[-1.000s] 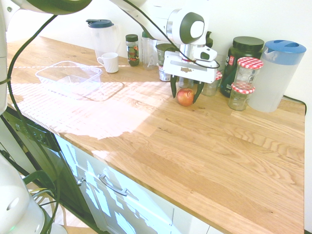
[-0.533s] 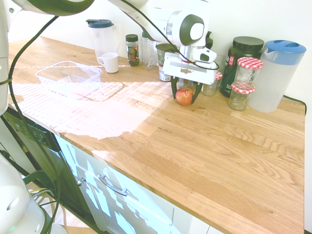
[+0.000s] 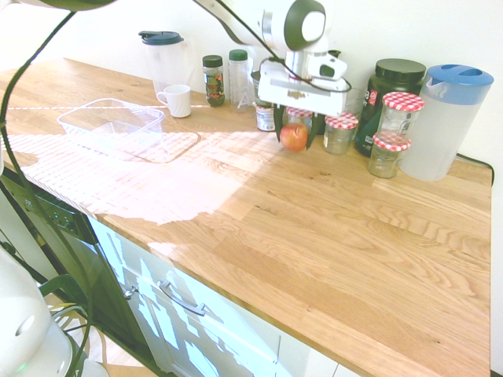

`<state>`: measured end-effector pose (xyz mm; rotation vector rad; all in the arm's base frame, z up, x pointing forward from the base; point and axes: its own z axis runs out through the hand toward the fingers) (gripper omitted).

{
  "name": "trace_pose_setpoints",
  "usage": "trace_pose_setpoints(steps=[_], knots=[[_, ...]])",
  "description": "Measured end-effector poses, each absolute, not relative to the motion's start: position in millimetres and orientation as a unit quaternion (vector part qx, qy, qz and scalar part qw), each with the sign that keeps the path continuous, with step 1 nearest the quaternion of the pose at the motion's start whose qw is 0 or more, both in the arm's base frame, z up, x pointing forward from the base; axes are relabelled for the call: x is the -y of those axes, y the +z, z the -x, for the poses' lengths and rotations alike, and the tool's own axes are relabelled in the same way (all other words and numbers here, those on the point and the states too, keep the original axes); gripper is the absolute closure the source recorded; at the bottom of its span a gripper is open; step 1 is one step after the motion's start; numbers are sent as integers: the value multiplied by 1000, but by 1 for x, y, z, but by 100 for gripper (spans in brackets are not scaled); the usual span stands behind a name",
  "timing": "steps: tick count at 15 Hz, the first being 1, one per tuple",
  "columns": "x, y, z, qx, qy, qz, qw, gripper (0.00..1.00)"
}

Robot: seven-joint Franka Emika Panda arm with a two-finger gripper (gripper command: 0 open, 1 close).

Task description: Put the apple into the container

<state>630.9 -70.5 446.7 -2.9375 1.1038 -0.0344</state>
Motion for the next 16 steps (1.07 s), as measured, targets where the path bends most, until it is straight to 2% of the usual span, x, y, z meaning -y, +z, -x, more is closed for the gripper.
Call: trace_pose_setpoints(steps=[2, 5, 9, 11, 16], knots=[[1, 484, -623, -318, -27, 948, 15, 100], [-125, 486, -596, -268, -24, 963, 17, 100], [-267, 480, -504, -206, -13, 978, 14, 100], [-305, 469, -472, -192, -16, 981, 24, 100], [-329, 386, -479, -189, -10, 981, 43, 100]])
